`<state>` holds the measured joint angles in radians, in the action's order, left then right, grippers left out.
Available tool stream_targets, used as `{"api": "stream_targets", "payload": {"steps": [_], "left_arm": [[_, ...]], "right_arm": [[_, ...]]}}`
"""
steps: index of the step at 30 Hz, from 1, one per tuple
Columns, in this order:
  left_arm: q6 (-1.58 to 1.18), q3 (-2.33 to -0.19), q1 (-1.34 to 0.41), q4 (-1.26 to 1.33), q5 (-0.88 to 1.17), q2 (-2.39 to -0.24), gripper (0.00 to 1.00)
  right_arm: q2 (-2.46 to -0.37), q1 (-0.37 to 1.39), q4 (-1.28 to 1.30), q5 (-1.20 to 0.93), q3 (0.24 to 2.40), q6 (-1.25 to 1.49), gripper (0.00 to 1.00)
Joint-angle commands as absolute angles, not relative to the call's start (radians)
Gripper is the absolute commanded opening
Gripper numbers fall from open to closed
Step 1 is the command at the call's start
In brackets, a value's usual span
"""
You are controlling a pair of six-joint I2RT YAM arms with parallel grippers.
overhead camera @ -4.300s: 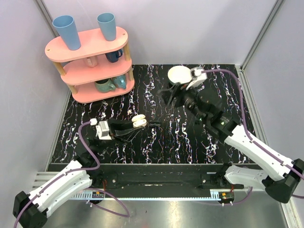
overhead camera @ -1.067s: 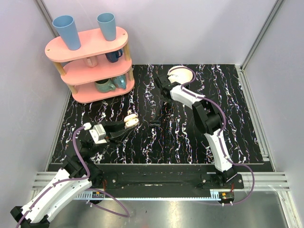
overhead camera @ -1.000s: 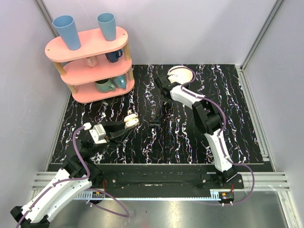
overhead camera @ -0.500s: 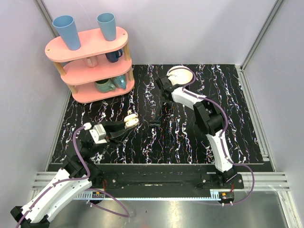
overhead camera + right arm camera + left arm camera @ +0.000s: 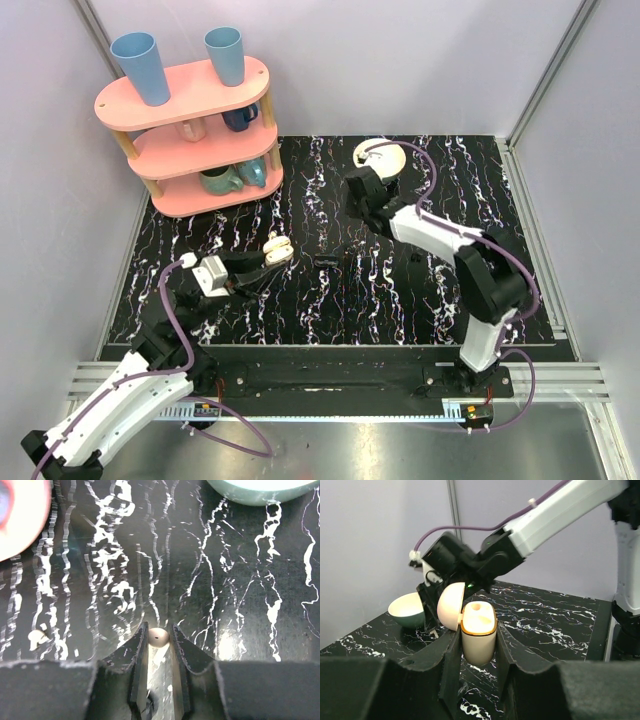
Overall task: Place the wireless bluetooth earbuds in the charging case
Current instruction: Insert the right earbud into the right side groove of the charging case.
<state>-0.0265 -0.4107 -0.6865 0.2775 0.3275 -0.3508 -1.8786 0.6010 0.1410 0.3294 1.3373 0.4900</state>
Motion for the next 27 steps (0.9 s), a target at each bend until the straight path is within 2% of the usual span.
{"api": "stream_targets", "payload": {"steps": [1, 5, 15, 27], "left_arm": [[-0.040, -0.457, -0.687, 0.308, 0.284, -0.373, 0.00], [-0.043, -0.460, -0.689, 0.316, 0.269, -0.393, 0.00], [-0.061, -0.446, -0.689, 0.359, 0.227, -0.426, 0.00], [-0.143, -0.425, -0.687, 0.508, 0.229, -0.544, 0.00]], "right_arm": [[-1.685, 0.655, -0.057, 0.379, 1.212, 0.414, 0.06], [-1.539, 0.695, -0.167, 0.402, 1.109, 0.368, 0.05], [-1.232, 0.724, -0.224, 0.322, 0.974, 0.342, 0.04], [-1.032, 0.821, -0.310, 0.183, 0.946, 0.236, 0.02]]}}
